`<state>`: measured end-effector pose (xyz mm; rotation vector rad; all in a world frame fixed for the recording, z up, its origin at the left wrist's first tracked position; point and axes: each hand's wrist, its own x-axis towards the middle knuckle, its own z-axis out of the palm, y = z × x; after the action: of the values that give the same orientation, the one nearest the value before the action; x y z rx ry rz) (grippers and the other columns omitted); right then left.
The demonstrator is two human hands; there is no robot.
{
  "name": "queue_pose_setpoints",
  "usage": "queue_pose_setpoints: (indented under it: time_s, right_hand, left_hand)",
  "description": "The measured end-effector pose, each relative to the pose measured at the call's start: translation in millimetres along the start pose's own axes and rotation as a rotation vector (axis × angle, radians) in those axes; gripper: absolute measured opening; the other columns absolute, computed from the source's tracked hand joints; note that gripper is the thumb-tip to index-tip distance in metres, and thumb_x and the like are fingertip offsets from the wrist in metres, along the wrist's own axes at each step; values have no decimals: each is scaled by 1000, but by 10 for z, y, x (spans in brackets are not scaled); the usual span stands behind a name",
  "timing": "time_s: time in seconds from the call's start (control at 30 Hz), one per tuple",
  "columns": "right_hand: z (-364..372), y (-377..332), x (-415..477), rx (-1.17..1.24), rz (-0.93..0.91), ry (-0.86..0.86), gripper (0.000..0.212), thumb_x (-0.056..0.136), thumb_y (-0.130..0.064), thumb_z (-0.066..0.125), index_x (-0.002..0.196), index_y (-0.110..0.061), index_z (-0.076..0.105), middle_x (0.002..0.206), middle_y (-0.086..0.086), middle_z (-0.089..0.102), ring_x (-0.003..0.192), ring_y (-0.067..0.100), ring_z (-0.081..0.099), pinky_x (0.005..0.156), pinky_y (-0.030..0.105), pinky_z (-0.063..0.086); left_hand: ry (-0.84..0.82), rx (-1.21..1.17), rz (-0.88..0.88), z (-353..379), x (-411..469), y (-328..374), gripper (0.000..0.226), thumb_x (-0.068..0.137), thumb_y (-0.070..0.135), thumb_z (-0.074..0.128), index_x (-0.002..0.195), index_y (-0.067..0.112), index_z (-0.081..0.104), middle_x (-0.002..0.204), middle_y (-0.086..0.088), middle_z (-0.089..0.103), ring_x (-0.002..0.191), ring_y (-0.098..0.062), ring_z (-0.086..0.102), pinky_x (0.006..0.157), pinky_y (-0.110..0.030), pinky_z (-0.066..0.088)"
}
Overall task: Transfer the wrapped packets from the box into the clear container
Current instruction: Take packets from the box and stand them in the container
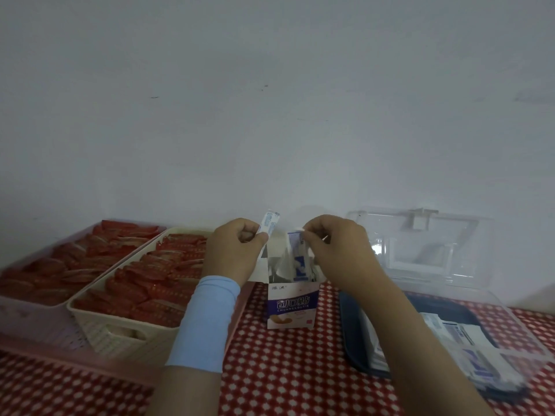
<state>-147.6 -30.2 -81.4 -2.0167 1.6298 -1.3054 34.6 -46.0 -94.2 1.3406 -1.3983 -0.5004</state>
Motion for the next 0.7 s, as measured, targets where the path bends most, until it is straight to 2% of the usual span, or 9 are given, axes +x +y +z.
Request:
queue_pose_setpoints:
  time_s: [0.07, 0.13, 0.23, 0.3, 0.37, 0.47, 0.6, 0.7]
  right_hand:
    - [-36, -15, -2, 21, -17, 117, 10, 98, -27, 61, 89, -30, 65, 79, -16, 65, 66, -2, 61, 59, 10, 47]
    - [-49, -32, 1, 140, -21, 171, 12, 98, -26, 62, 88, -27, 68, 73, -14, 66, 61, -2, 59, 55, 10, 45]
    - [-42, -104, -11, 380, 7, 95, 15, 97, -21, 62, 86, -25, 71, 69, -14, 69, 59, 0, 59, 58, 14, 49]
    - [-13, -106, -3, 347, 8, 57, 16, 97, -22, 62, 84, -27, 71, 75, -13, 71, 67, -1, 63, 65, 18, 53]
    - [-1, -103, -4, 315, 14, 32, 16, 98, -23, 62, 84, -27, 70, 80, -12, 71, 76, 0, 65, 71, 22, 55]
    - [-29, -105, -14, 379, 34, -19, 17, 98, -22, 62, 84, -26, 71, 83, -10, 74, 81, 6, 70, 75, 30, 60]
    - [-112, -181, -50, 501, 13, -86, 12, 96, -19, 66, 88, -13, 73, 79, -4, 76, 73, 4, 70, 69, 20, 57]
    - [-153, -206, -68, 518, 15, -101, 9, 92, -19, 72, 86, -12, 73, 79, 0, 77, 77, 13, 74, 70, 23, 60]
  left_hand:
    - [30, -25, -8, 9, -15, 30, 8, 85, 15, 72, 81, 21, 70, 78, 9, 71, 73, -5, 67, 68, -24, 53]
    - [31, -59, -19, 25, -38, 83, 12, 85, 15, 72, 78, 23, 68, 75, 8, 72, 67, -4, 67, 64, -22, 52]
    - [-77, -205, -79, 29, -78, 189, 16, 86, 13, 74, 74, 23, 69, 70, 10, 72, 57, 2, 65, 53, -15, 50]
    - [-233, -318, -147, 22, -105, 232, 14, 88, 16, 72, 74, 19, 74, 70, 6, 73, 60, -6, 64, 53, -19, 50]
    - [-352, -436, -206, 14, -123, 243, 12, 90, 16, 69, 81, 14, 77, 79, -6, 72, 67, -18, 60, 58, -25, 51]
    - [-463, -539, -271, -4, -143, 236, 16, 95, 15, 60, 90, 10, 75, 82, -11, 72, 67, -19, 64, 57, -28, 55]
    - [-518, -511, -270, -50, -157, 242, 18, 96, 8, 57, 92, 9, 74, 85, -12, 76, 67, -18, 71, 57, -28, 60]
    - [-511, -506, -242, -72, -158, 255, 25, 92, 3, 60, 75, 11, 78, 72, -8, 75, 59, -14, 70, 53, -23, 57]
